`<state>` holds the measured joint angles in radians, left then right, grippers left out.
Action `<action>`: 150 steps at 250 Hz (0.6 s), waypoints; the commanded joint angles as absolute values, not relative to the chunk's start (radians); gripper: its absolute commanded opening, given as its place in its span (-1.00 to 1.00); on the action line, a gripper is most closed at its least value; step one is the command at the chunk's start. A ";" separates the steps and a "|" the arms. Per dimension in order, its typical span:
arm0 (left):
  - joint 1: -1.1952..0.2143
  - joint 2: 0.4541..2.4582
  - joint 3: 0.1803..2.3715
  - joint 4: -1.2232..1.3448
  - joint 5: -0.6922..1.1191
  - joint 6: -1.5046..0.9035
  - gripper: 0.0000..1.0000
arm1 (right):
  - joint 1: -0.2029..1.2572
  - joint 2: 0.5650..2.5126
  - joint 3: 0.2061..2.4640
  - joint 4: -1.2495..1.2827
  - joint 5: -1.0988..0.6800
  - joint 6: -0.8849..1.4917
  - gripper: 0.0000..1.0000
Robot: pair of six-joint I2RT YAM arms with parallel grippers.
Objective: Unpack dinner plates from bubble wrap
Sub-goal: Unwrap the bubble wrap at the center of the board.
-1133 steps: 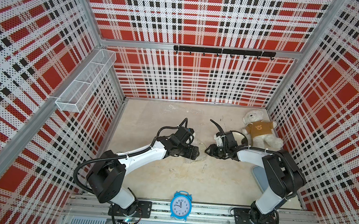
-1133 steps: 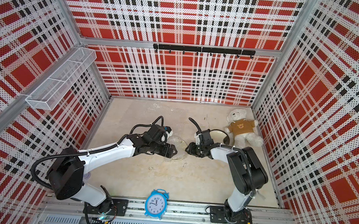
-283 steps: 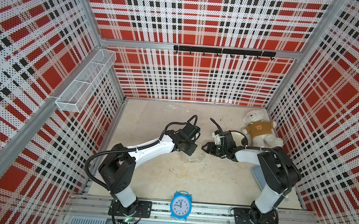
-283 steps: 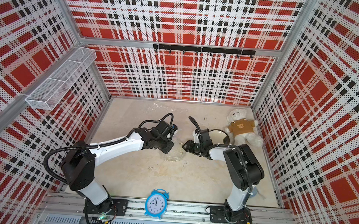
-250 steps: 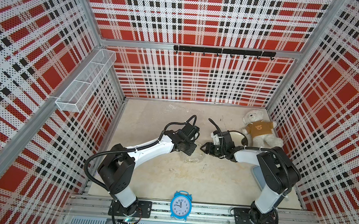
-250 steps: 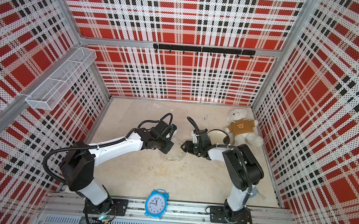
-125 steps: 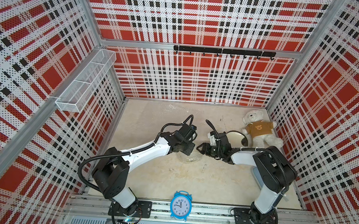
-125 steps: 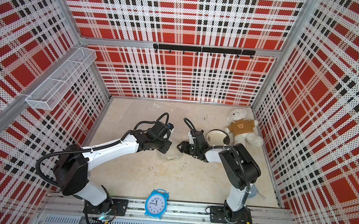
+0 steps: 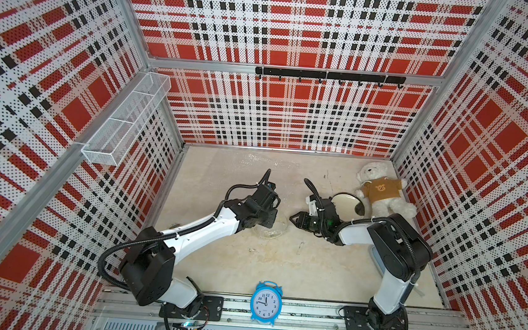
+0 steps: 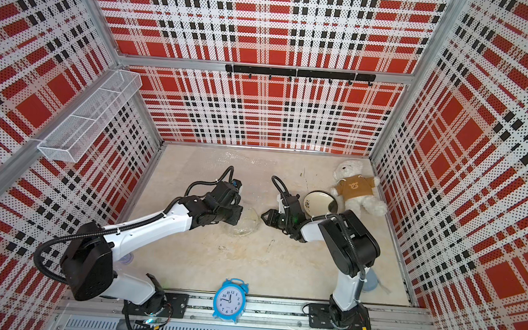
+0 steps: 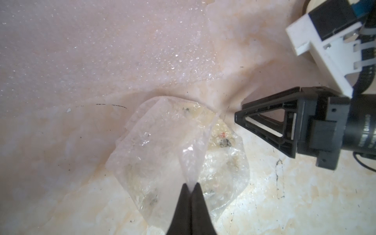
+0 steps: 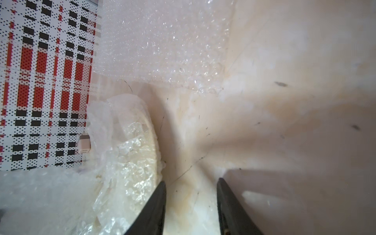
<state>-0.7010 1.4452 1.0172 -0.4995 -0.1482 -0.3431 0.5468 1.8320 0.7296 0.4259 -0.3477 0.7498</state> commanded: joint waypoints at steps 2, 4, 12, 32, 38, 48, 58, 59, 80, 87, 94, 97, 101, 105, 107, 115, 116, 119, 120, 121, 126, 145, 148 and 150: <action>-0.692 1.411 1.006 -0.453 -0.164 -0.376 -1.00 | 0.555 1.853 0.691 0.405 -0.317 0.771 -0.12; -0.691 1.410 1.007 -0.454 -0.164 -0.375 -1.00 | 0.555 1.850 0.692 0.403 -0.317 0.770 -0.11; -0.691 1.410 1.005 -0.452 -0.160 -0.375 -1.00 | 0.555 1.842 0.694 0.391 -0.318 0.766 -0.07; -0.691 1.412 1.005 -0.448 -0.155 -0.376 -1.00 | 0.560 1.809 0.695 0.366 -0.315 0.760 0.05; -0.692 1.413 1.004 -0.444 -0.150 -0.377 -1.00 | 0.562 1.797 0.693 0.359 -0.313 0.758 0.05; -0.692 1.417 1.003 -0.440 -0.142 -0.376 -1.00 | 0.567 1.772 0.694 0.341 -0.308 0.752 0.05; -0.694 1.420 1.001 -0.436 -0.138 -0.372 -1.00 | 0.568 1.748 0.699 0.315 -0.309 0.744 0.05; -0.695 1.420 1.001 -0.436 -0.138 -0.372 -1.00 | 0.568 1.745 0.699 0.313 -0.308 0.744 0.05; -0.697 1.422 0.988 -0.422 -0.130 -0.370 -1.00 | 0.578 1.695 0.712 0.257 -0.303 0.722 -0.03; -0.699 1.423 0.981 -0.414 -0.127 -0.370 -1.00 | 0.580 1.681 0.718 0.237 -0.301 0.715 -0.05; -0.700 1.425 0.976 -0.406 -0.120 -0.369 -1.00 | 0.581 1.669 0.726 0.214 -0.301 0.706 -0.08; -0.700 1.427 0.972 -0.404 -0.116 -0.368 -1.00 | 0.582 1.666 0.730 0.203 -0.300 0.703 -0.09; -0.702 1.429 0.970 -0.399 -0.110 -0.367 -1.00 | 0.583 1.660 0.738 0.188 -0.301 0.698 -0.11; -0.703 1.431 0.966 -0.394 -0.108 -0.367 -1.00 | 0.583 1.655 0.743 0.176 -0.301 0.695 -0.13; -0.704 1.432 0.964 -0.393 -0.106 -0.365 -1.00 | 0.582 1.652 0.745 0.171 -0.302 0.693 -0.13; -0.710 1.437 0.958 -0.386 -0.102 -0.362 -1.00 | 0.583 1.643 0.754 0.158 -0.303 0.688 -0.16; -0.711 1.438 0.958 -0.386 -0.103 -0.361 -1.00 | 0.583 1.641 0.754 0.157 -0.304 0.687 -0.17; -0.713 1.439 0.957 -0.384 -0.102 -0.359 -1.00 | 0.583 1.639 0.757 0.153 -0.303 0.686 -0.18; -0.713 1.440 0.956 -0.384 -0.101 -0.358 -1.00 | 0.583 1.638 0.758 0.152 -0.304 0.686 -0.18; -0.714 1.440 0.956 -0.383 -0.100 -0.356 -1.00 | 0.582 1.637 0.760 0.151 -0.305 0.686 -0.19; -0.717 1.445 0.955 -0.380 -0.097 -0.355 -1.00 | 0.582 1.632 0.763 0.146 -0.304 0.685 -0.21; -0.734 1.459 0.956 -0.365 -0.087 -0.339 -1.00 | 0.584 1.633 0.782 0.133 -0.314 0.684 -0.28; -0.738 1.462 0.956 -0.364 -0.087 -0.336 -1.00 | 0.583 1.636 0.786 0.133 -0.318 0.684 -0.29; -0.741 1.464 0.957 -0.364 -0.087 -0.334 -1.00 | 0.584 1.638 0.788 0.133 -0.321 0.685 -0.30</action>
<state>-0.7120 1.4445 0.9592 -0.4274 -0.1078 -0.3538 0.5785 1.6531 0.7452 0.1761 -0.3199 0.7090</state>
